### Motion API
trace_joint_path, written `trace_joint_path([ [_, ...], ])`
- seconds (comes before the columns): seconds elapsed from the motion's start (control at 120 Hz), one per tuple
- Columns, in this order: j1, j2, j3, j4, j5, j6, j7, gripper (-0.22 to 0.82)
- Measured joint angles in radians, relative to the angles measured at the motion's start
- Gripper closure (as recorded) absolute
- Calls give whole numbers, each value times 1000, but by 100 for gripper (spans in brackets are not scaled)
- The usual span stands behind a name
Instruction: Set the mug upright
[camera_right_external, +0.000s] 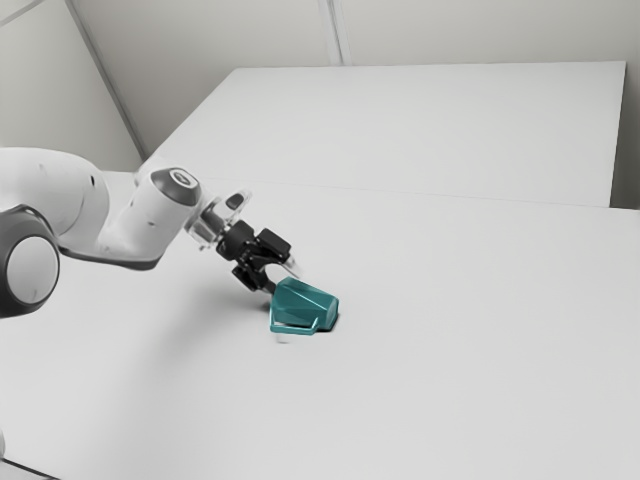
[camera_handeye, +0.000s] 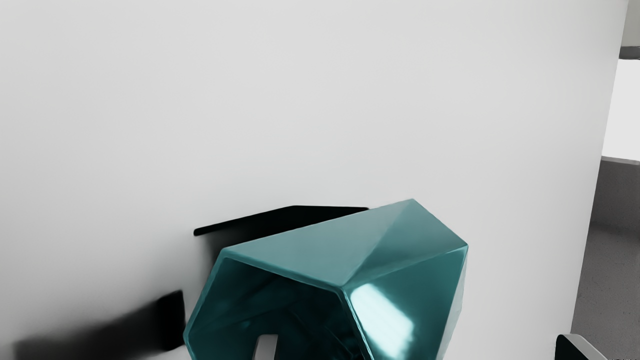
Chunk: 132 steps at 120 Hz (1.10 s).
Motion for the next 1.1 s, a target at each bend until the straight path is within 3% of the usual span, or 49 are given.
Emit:
trace_joint_path([
  [0.425,-17,3,0,-50,-107,3,89,2],
  [0.5,-21,3,0,-56,-125,4,102,12],
  [0.65,-25,3,0,-59,-145,6,126,45],
  [0.758,-26,2,0,-57,-151,7,141,61],
  [0.95,-46,-9,0,-46,-169,8,162,73],
  [1.1,-59,-14,0,-41,-176,10,174,74],
])
